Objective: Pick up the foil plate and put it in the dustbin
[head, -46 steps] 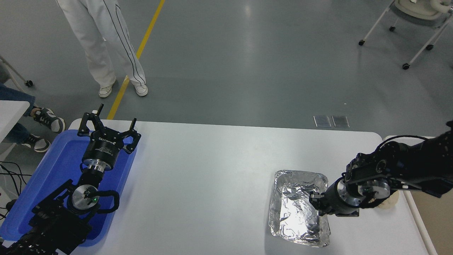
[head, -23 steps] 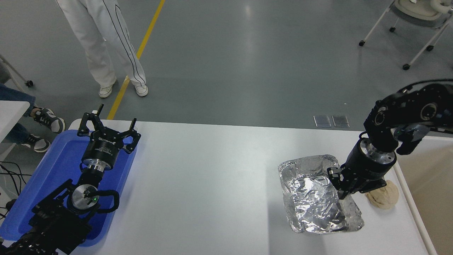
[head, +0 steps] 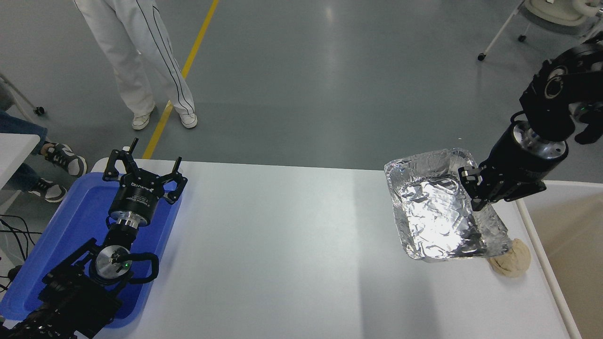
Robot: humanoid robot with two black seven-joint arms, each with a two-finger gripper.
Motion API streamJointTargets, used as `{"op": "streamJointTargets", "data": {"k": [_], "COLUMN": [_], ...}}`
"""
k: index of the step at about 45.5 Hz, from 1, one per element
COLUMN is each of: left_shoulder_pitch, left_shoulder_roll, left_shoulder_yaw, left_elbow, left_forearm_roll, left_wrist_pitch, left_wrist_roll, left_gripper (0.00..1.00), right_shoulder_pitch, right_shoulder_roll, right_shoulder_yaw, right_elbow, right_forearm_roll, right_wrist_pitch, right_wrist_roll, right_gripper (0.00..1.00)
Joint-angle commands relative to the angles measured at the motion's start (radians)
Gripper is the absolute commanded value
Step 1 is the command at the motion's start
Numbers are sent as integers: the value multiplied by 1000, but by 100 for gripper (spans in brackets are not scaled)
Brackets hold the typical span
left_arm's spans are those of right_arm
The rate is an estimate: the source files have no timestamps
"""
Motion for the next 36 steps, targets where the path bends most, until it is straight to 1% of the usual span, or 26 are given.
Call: {"op": "streamJointTargets", "data": {"k": [1,36], "left_shoulder_pitch": [0,0], "left_shoulder_roll": [0,0], "left_shoulder_yaw": [0,2], "left_elbow": [0,0], "left_forearm_roll": [0,0], "left_wrist_pitch": [0,-1], "left_wrist_roll": [0,0], "left_gripper": [100,100], "right_shoulder_pitch": [79,213], "right_shoulder_roll": [-6,-6], "right_shoulder_yaw": [-23,-74], "right_elbow": [1,1], "right_forearm_roll": [-1,-1], "right_wrist_pitch": [5,5], "right_wrist_roll": [0,0], "right_gripper": [0,0]}}
